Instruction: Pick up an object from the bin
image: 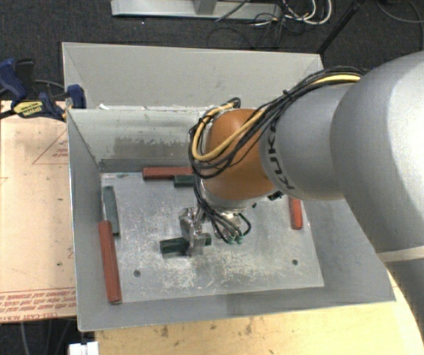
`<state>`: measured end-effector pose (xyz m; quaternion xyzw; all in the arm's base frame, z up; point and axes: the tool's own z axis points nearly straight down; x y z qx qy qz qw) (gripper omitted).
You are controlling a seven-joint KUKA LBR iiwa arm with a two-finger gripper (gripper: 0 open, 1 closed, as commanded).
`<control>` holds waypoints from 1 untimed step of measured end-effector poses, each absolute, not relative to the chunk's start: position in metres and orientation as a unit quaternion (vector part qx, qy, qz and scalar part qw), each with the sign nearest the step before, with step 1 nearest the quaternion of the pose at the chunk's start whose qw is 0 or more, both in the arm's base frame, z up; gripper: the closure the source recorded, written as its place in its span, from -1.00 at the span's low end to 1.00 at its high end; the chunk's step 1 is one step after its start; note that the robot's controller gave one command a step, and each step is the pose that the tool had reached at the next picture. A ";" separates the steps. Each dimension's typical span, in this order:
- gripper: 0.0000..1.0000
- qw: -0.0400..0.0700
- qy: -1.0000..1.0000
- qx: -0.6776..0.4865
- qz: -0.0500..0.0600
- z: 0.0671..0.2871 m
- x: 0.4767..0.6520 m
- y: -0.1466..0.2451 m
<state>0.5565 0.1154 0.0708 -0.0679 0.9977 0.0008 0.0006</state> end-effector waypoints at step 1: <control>1.00 0.005 0.997 -0.075 0.001 0.205 0.526 0.129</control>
Offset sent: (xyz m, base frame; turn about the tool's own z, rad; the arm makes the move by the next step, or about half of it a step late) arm -0.0318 0.0118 0.1297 -0.0112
